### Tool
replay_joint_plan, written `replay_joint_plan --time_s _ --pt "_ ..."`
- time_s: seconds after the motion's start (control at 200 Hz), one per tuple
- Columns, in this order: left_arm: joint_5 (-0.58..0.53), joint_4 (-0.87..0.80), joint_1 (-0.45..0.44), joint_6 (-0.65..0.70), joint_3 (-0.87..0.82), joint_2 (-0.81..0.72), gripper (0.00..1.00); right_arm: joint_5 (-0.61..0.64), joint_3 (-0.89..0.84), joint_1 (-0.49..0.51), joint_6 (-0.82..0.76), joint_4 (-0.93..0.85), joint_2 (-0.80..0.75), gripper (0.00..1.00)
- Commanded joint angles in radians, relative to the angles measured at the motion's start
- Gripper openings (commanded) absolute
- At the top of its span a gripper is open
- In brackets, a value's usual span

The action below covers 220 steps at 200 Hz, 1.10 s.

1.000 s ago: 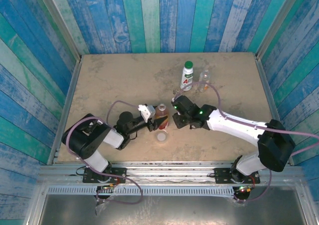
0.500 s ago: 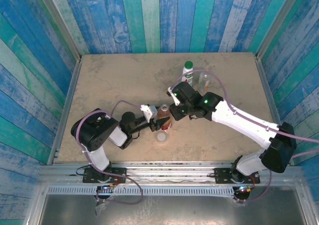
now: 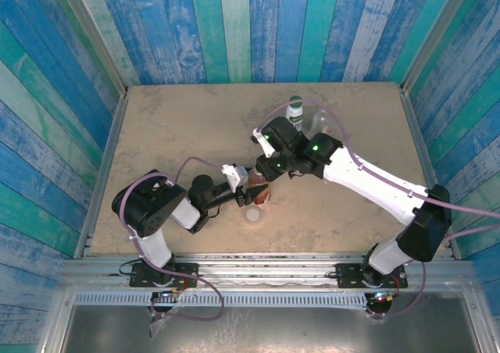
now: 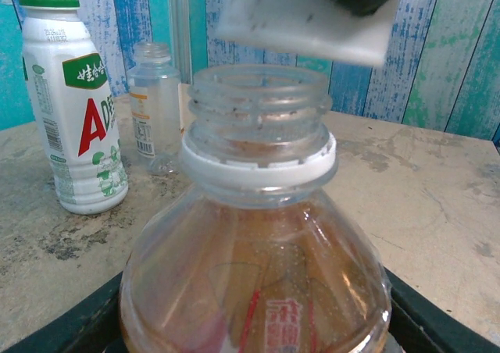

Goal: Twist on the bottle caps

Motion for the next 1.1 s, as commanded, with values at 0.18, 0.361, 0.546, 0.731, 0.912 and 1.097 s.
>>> replay_joint_plan --time_s 0.18,0.361,0.546,0.731,0.912,1.097 --pt "0.031 -0.061 -0.007 0.015 0.006 -0.002 0.6 -0.017 0.05 -0.001 -0.031 -0.062 0.059 0.32" --pt "0.037 -0.085 -0.007 0.023 0.011 -0.01 0.6 -0.023 0.083 0.004 -0.048 -0.109 0.093 0.32" --pt "0.04 -0.089 -0.007 0.025 0.012 -0.009 0.6 -0.007 0.11 0.016 -0.059 -0.164 0.123 0.32" --pt "0.042 -0.092 -0.007 0.023 0.009 -0.013 0.6 0.005 0.13 0.027 -0.062 -0.209 0.149 0.33" --pt "0.039 -0.088 -0.006 0.011 0.011 -0.011 0.6 0.025 0.123 0.042 -0.061 -0.209 0.145 0.33" --pt "0.047 -0.085 -0.007 0.004 0.018 -0.005 0.6 0.066 0.114 0.052 -0.054 -0.22 0.163 0.33"
